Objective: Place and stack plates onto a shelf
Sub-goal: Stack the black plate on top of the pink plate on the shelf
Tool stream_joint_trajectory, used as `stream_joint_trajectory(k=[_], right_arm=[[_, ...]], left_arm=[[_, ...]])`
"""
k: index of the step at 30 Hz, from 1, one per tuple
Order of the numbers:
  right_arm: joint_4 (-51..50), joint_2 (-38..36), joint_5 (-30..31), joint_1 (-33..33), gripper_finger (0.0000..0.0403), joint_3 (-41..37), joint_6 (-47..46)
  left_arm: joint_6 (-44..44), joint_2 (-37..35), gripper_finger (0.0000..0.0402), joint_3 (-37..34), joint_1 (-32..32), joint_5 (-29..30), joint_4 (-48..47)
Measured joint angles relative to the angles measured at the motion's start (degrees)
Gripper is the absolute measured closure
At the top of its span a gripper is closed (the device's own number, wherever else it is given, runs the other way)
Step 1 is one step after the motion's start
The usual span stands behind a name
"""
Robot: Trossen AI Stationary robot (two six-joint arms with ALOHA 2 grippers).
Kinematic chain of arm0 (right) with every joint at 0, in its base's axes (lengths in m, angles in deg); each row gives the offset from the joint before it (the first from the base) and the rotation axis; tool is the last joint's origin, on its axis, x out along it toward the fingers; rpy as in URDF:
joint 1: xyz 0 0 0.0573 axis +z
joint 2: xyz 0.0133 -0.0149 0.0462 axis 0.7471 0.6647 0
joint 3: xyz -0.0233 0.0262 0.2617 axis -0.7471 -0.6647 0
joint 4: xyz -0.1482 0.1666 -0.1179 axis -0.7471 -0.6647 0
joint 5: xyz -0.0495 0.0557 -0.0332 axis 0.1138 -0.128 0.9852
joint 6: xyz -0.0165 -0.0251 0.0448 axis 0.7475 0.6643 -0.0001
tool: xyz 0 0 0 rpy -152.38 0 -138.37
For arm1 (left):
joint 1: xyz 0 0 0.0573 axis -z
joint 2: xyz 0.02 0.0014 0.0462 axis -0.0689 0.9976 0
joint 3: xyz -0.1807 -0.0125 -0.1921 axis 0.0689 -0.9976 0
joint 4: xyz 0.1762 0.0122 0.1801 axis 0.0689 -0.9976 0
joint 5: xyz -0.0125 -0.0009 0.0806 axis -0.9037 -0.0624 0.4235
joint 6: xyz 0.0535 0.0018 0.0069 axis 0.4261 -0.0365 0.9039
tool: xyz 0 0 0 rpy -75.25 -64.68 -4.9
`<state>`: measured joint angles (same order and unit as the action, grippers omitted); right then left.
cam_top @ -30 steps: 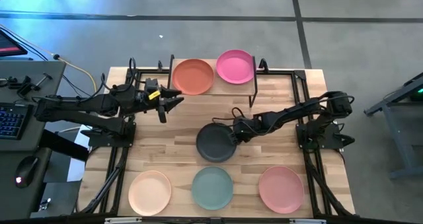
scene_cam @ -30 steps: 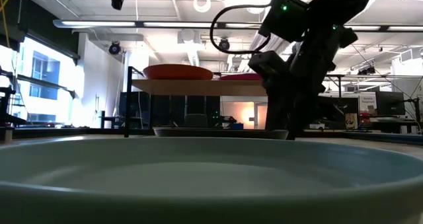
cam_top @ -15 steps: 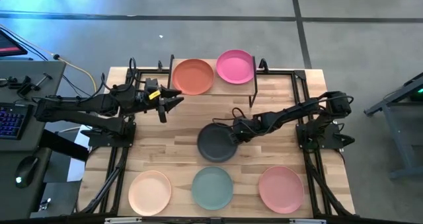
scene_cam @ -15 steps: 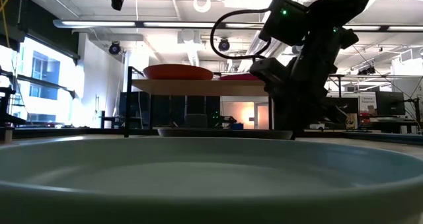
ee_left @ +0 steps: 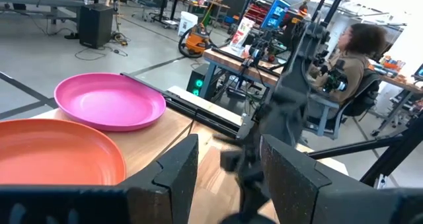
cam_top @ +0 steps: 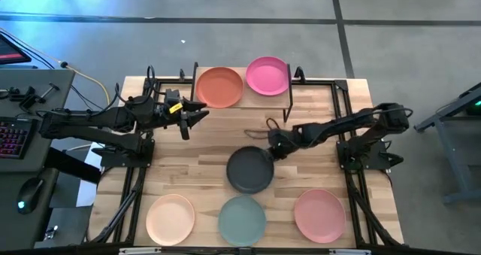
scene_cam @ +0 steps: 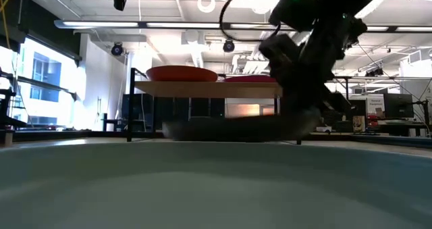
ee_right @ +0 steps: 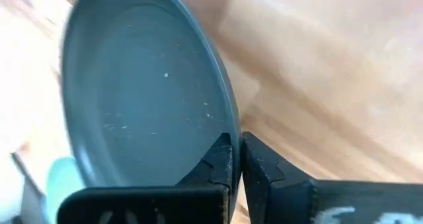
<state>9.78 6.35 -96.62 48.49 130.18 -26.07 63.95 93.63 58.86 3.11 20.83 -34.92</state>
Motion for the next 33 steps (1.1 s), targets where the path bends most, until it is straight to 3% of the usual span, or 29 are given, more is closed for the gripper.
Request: stream_joint_trajectory(k=[4,11,15,29,33], right_arm=[[-2.36,-6.81,-0.33,-3.77,0.0402,0.00,2.81],[-3.65,-19.90,-9.29,-8.71,0.0403,0.00,8.47],[-4.57,-25.16,-10.29,-8.76,0.0403,0.01,8.12],[-7.45,-26.78,-9.85,-6.23,0.0403,4.23,7.02],[-8.42,-26.76,-4.63,-7.03,0.0403,6.22,6.91]], left_arm=[[0.32,0.00,0.0248,0.00,0.00,0.01,-0.07],[0.36,0.00,0.0248,0.00,0.00,0.02,-0.10],[0.37,0.00,0.0248,0.00,0.00,0.02,-0.12],[0.43,-0.01,0.0248,0.00,0.00,0.06,-0.14],[0.43,-0.02,0.0248,0.00,0.00,0.06,-0.14]])
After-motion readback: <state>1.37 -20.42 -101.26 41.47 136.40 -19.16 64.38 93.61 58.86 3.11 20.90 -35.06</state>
